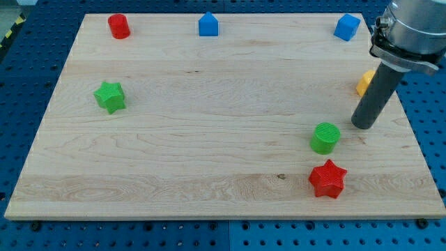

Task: Push the red star to the bottom left of the green circle

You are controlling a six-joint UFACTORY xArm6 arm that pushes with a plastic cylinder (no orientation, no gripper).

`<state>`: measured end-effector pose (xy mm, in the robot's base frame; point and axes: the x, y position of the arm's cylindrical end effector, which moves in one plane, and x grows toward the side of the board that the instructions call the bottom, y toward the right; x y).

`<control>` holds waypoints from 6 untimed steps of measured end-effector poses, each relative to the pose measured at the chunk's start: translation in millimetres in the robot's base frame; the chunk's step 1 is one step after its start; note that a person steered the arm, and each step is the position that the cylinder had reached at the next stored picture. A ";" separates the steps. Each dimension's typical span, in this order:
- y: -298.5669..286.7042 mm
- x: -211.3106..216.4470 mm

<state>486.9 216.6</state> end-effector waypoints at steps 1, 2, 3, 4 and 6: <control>0.0 29.8; 0.0 55.7; -14.3 75.8; -50.6 83.3; -82.7 83.3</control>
